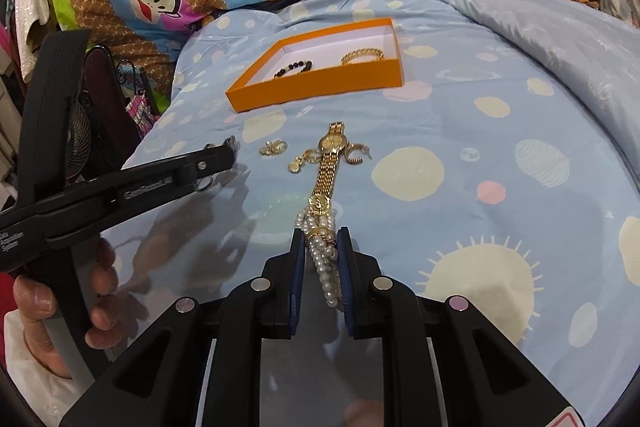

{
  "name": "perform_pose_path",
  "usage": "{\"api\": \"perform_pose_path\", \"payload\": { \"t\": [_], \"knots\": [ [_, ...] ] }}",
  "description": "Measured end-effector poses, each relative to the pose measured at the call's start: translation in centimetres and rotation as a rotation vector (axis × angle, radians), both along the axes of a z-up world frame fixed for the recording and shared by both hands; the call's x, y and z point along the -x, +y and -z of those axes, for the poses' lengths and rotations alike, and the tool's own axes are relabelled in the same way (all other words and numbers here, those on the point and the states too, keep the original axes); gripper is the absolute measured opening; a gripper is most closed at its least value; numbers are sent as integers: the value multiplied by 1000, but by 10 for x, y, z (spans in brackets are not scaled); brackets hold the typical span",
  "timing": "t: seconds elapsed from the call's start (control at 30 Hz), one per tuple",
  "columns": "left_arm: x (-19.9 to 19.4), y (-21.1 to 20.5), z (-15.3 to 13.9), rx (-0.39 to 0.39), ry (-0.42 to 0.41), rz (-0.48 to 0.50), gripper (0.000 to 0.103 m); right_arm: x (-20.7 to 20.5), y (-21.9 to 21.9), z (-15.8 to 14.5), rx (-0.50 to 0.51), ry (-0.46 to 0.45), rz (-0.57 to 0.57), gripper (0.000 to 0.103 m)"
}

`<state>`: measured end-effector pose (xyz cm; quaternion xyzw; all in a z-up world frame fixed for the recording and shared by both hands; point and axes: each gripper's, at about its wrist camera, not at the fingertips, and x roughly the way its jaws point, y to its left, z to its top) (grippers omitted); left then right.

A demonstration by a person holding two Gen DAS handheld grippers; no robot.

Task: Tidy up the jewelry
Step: 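Grasp the silver watch with the left tool while the right tool holds the pearl bracelet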

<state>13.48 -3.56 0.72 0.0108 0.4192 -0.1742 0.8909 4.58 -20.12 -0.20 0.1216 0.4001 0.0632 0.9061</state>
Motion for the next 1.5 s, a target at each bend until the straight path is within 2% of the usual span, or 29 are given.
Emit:
{"api": "perform_pose_path", "payload": {
  "t": [0.17,0.2,0.27,0.43,0.57,0.63,0.7,0.73,0.8,0.97,1.07,1.13,1.23,1.5],
  "knots": [
    [3,20,-26,25,-34,-37,28,-2,-9,-31,26,-79,23,14],
    [2,23,-31,33,-43,-41,14,-5,-11,-37,32,-95,26,14],
    [-2,28,-44,42,-59,-54,7,-12,-16,-49,41,-121,30,14],
    [-17,33,-68,45,-115,-61,7,-38,-26,-73,57,-173,46,14],
    [-25,39,-76,36,-133,-73,7,-49,-28,-79,62,-184,52,14],
    [-24,42,-72,43,-113,-69,9,-48,-27,-78,58,-183,48,14],
    [-21,40,-60,38,-89,-60,32,-46,-24,-73,49,-170,41,14],
    [-18,37,-52,26,-78,-56,37,-46,-23,-70,43,-161,39,14],
    [-13,29,-35,5,-45,-34,39,-43,-20,-64,35,-146,35,14],
    [3,10,6,-46,37,27,38,-35,-15,-53,22,-120,27,14],
    [14,7,14,-52,46,42,37,-32,-15,-50,18,-117,28,14],
    [18,5,15,-68,32,47,33,-31,-16,-49,14,-115,30,14],
    [19,4,15,-87,13,52,11,-32,-17,-46,6,-109,34,14],
    [22,10,3,-26,-1,62,7,-32,-16,-44,-2,-103,38,14]
  ]
}}
